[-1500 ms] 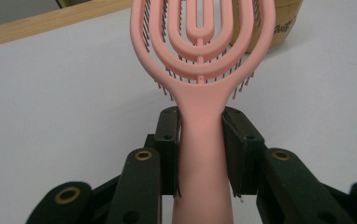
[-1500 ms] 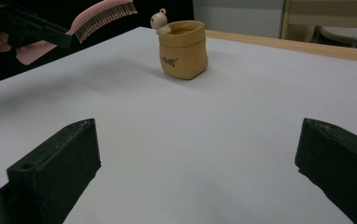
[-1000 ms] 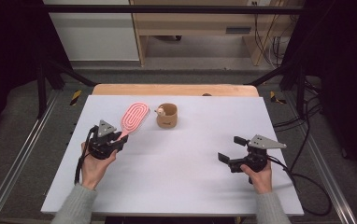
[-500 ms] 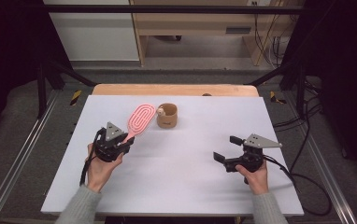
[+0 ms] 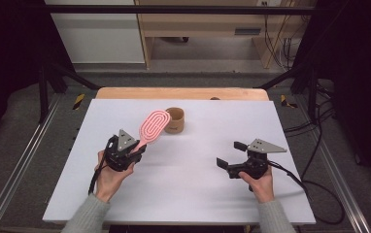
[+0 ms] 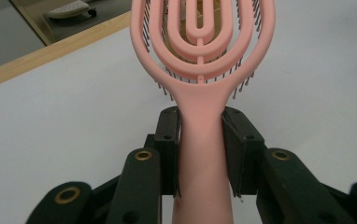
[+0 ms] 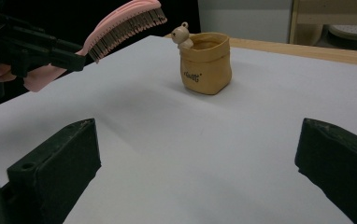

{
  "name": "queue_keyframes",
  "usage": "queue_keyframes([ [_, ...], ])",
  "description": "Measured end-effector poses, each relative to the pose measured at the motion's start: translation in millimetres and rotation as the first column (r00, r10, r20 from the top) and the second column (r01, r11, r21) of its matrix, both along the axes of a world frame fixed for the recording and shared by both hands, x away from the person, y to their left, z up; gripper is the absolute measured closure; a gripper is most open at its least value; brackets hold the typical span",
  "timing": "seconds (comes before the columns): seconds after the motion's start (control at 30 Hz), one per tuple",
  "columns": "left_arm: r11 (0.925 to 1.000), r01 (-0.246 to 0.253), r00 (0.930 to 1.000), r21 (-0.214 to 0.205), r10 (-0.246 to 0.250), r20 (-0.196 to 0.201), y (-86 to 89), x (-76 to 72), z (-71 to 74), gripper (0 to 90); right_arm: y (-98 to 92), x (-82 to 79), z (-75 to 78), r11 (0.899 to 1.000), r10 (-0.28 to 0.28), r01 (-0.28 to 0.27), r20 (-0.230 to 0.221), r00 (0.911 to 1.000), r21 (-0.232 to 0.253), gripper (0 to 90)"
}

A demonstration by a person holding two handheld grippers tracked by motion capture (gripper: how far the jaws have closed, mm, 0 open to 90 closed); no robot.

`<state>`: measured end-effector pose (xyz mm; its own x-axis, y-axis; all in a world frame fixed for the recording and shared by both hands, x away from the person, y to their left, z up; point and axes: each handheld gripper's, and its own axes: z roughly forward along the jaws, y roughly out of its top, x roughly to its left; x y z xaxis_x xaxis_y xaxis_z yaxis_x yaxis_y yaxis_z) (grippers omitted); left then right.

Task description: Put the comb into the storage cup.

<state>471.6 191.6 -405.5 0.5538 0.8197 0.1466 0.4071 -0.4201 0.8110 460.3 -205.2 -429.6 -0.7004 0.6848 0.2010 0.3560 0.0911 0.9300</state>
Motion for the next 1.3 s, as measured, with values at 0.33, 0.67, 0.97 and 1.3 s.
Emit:
queue_keyframes([
  [0.33, 0.9997, 0.023, 0.9996, 0.002, -0.023, 0.016, -7.8, -4.1, 1.7, 68.9, 14.0, 2.3, 0.5, 1.000, 0.018, -0.018, -0.002, 0.9998, -0.006, 0.4],
  [0.67, 0.9991, 0.043, 0.9987, 0.004, -0.043, 0.027, -15.3, -7.7, 2.0, 68.8, 29.2, 5.7, 4.0, 1.000, 0.030, -0.030, -0.002, 0.9995, -0.003, 0.6],
  [0.97, 0.9987, 0.051, 0.9981, 0.007, -0.051, 0.035, -19.4, -7.9, 1.7, 68.9, 38.4, 9.1, 7.0, 0.999, 0.037, -0.037, -0.004, 0.9993, -0.008, 0.9],
  [1.3, 0.9986, 0.050, 0.9971, 0.013, -0.051, 0.057, -22.5, -10.3, 1.9, 68.9, 56.4, 15.9, 10.2, 0.999, 0.044, -0.044, -0.011, 0.9990, -0.004, 1.3],
])
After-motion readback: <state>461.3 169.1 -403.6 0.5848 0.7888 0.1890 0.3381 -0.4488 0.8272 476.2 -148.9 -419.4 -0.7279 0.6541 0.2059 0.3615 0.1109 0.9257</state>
